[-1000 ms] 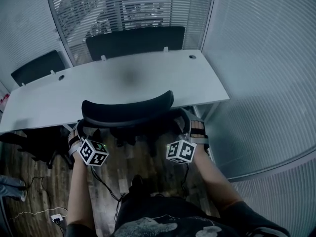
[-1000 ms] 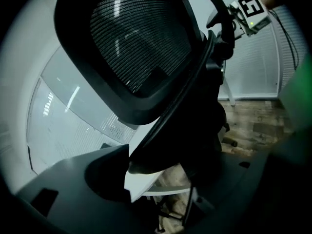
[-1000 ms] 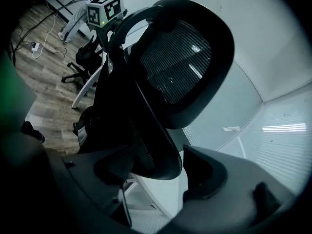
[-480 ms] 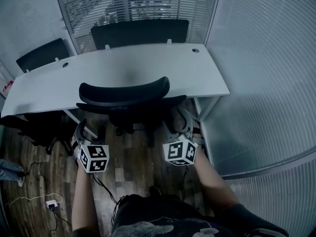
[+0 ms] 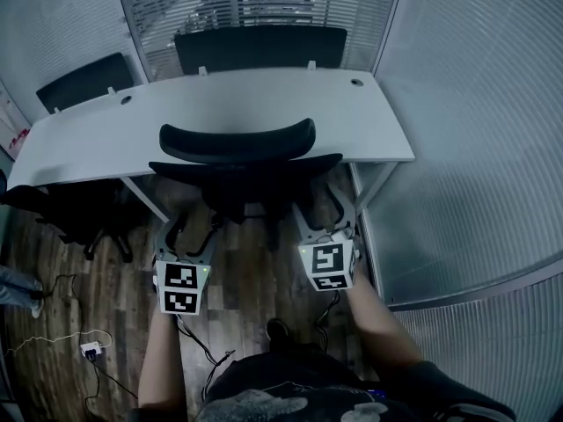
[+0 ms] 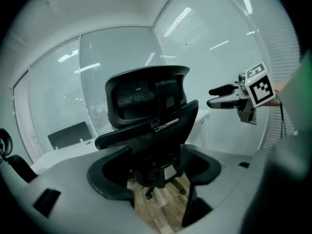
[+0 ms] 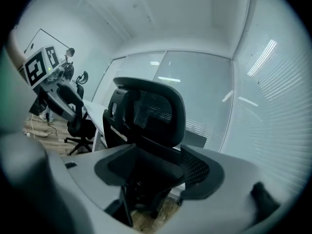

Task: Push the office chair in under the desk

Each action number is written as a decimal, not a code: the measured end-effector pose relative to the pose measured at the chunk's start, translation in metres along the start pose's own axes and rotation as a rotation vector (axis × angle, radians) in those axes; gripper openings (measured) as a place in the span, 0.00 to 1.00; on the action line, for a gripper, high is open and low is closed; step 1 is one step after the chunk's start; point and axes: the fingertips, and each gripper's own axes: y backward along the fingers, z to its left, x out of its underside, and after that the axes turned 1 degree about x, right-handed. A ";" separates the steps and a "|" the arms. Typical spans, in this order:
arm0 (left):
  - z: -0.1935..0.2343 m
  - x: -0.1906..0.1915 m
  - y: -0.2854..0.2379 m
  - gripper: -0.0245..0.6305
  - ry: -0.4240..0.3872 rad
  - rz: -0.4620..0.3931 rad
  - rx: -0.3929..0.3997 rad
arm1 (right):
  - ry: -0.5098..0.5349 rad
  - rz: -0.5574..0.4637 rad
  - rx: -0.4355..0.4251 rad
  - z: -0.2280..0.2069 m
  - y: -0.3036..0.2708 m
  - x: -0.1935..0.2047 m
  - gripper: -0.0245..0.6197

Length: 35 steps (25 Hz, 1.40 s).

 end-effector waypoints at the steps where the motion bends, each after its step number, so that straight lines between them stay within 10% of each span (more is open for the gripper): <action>1: -0.006 0.004 0.005 0.52 0.019 -0.001 0.023 | -0.005 0.000 -0.002 0.004 0.005 -0.002 0.49; 12: -0.025 0.007 0.076 0.45 0.061 -0.125 0.045 | -0.057 -0.057 -0.010 0.045 0.081 -0.028 0.48; 22: -0.029 0.031 0.153 0.23 0.058 -0.175 -0.022 | -0.092 -0.085 0.037 0.087 0.164 -0.034 0.13; 35: -0.051 0.081 0.276 0.06 0.073 -0.201 -0.053 | -0.075 -0.057 -0.004 0.168 0.278 -0.039 0.08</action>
